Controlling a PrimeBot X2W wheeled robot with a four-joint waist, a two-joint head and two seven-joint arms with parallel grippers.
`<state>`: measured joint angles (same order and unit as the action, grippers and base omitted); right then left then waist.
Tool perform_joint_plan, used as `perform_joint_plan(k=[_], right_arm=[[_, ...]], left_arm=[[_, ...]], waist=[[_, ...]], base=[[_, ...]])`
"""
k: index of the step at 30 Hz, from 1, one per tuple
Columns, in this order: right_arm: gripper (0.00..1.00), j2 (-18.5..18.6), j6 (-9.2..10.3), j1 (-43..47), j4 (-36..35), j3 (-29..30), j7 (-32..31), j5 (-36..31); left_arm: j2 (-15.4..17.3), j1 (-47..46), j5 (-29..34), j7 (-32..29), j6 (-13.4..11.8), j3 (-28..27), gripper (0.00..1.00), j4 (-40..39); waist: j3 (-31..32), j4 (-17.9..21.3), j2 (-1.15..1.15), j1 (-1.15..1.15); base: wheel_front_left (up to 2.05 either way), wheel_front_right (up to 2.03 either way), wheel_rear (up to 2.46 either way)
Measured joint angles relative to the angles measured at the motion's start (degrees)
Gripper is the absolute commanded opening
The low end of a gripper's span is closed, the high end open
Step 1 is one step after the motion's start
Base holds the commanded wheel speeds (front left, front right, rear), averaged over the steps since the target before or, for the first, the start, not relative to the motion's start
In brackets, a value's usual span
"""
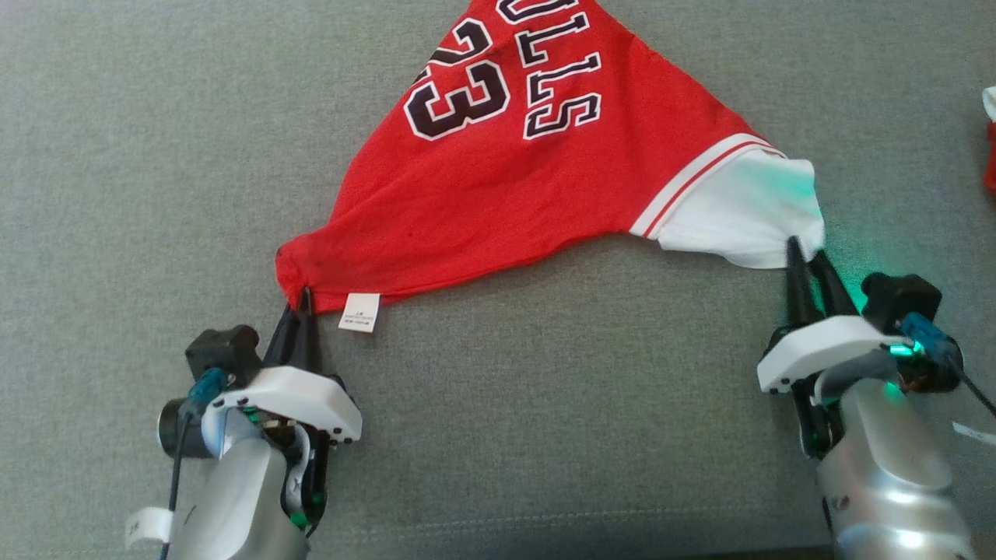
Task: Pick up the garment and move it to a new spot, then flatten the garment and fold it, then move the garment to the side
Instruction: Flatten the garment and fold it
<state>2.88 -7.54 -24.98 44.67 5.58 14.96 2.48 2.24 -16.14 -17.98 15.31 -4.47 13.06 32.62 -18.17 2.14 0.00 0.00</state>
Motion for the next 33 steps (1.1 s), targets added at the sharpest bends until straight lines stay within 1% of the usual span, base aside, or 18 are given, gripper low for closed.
perform_joint_plan(k=[5,8,10,11,16,20,22,24,25,29,33], right_arm=[[0.00,0.00,0.00,-1.71,2.44,-0.12,0.00,0.30],[0.00,0.02,0.00,-1.56,1.77,-1.85,-0.10,2.78],[0.00,0.02,0.00,-1.17,-1.02,-3.69,-0.19,3.76],[0.00,0.01,0.00,-1.13,-2.83,-4.52,-0.19,4.00],[0.00,0.01,0.00,-1.13,-11.82,-7.54,-0.19,7.34],[0.00,0.62,0.00,-1.41,-18.70,-9.51,-0.19,8.64],[0.00,1.88,0.00,-2.09,-21.73,-10.05,-0.19,9.87],[0.00,3.56,0.00,-3.92,-24.07,-10.45,-0.18,11.11],[0.00,3.56,0.00,-3.92,-24.07,-10.45,-0.18,11.11],[0.00,6.98,0.00,-11.09,-28.20,-11.41,-0.18,12.21],[0.00,10.53,0.00,-18.86,-30.42,-12.88,-0.15,12.73]], left_arm=[[0.00,-0.09,0.01,-0.04,-0.04,0.63,0.00,-0.11],[0.00,0.44,0.08,-0.20,-0.05,0.53,0.00,-1.05],[-0.04,1.15,0.66,-0.60,-0.05,0.11,0.00,-2.21],[-0.05,1.49,2.00,-0.60,-0.04,0.04,0.00,-3.16],[-0.13,1.89,4.71,-0.62,0.10,-3.16,0.00,-10.38],[0.08,1.36,8.01,-0.62,1.67,-6.48,0.00,-16.41],[1.14,-0.02,9.05,-0.60,2.80,-7.83,0.00,-18.29],[3.03,-2.45,10.29,-0.60,3.79,-8.96,0.00,-19.15],[3.03,-2.45,10.29,-0.60,3.79,-8.96,0.00,-19.15],[7.30,-9.23,11.94,-0.60,5.45,-11.15,0.00,-19.84],[10.89,-16.85,13.43,-0.58,5.59,-12.30,0.00,-20.65]], waist=[[0.34,-0.06,0.00,0.00],[0.98,0.16,0.00,0.00],[1.68,0.33,0.00,0.00],[2.11,0.41,0.00,0.00],[5.13,0.78,0.00,0.00],[8.38,1.09,0.00,0.00],[10.03,1.30,0.00,0.00],[11.53,1.63,0.00,0.00],[11.53,1.63,0.00,0.00],[13.82,2.54,0.00,0.00],[14.84,3.15,0.00,0.00]], base=[[0.00,0.00,0.00],[0.00,0.00,0.00],[0.00,0.00,0.00],[0.00,0.00,0.00],[0.00,0.00,0.00],[0.00,0.00,0.00],[0.00,0.00,0.00],[0.00,0.00,0.00],[0.00,0.00,0.00],[0.00,0.00,0.00],[0.00,0.00,0.00]])
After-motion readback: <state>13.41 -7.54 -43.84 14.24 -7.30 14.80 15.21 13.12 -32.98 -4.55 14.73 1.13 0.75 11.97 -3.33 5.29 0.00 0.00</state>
